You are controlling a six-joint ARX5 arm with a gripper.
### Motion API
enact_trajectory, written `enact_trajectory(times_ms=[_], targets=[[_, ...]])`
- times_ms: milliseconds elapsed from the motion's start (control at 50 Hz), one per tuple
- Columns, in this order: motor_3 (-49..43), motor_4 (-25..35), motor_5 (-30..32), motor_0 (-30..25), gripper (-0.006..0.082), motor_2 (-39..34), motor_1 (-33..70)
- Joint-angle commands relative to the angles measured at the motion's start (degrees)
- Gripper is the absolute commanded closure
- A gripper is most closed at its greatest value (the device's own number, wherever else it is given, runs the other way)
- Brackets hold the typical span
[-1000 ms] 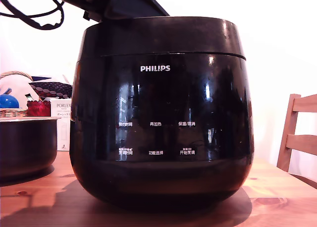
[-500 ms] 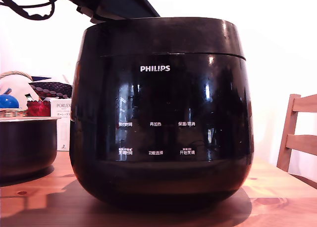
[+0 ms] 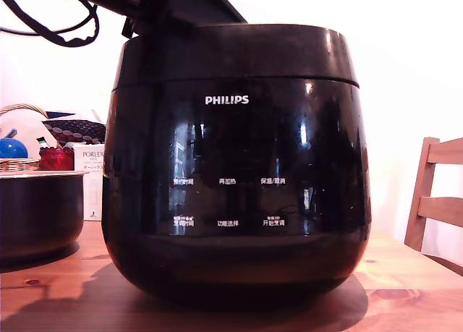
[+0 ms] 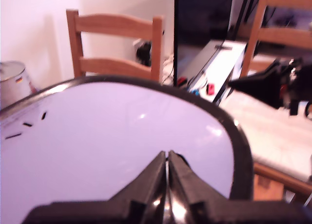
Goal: Open the rice cooker by pressing the large metal button on the top of its lid with medium force
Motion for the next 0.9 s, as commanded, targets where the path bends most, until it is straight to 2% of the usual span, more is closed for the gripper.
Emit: enact_trajectory(times_ms=[0, 180, 520, 700, 880], targets=[[1.40, 0.04, -2.21, 0.07, 0.0786, -1.44, -0.98], [0.68, -2.64, -2.16, 0.11, 0.0786, -1.44, -6.19], [-7.93, -9.35, -1.68, 0.98, 0.0786, -1.44, -16.26], [-10.84, -13.25, -1.46, 3.89, 0.0786, -1.44, -21.38], [-13.33, -18.58, 4.17, 8.96, 0.0786, -1.44, -26.86]])
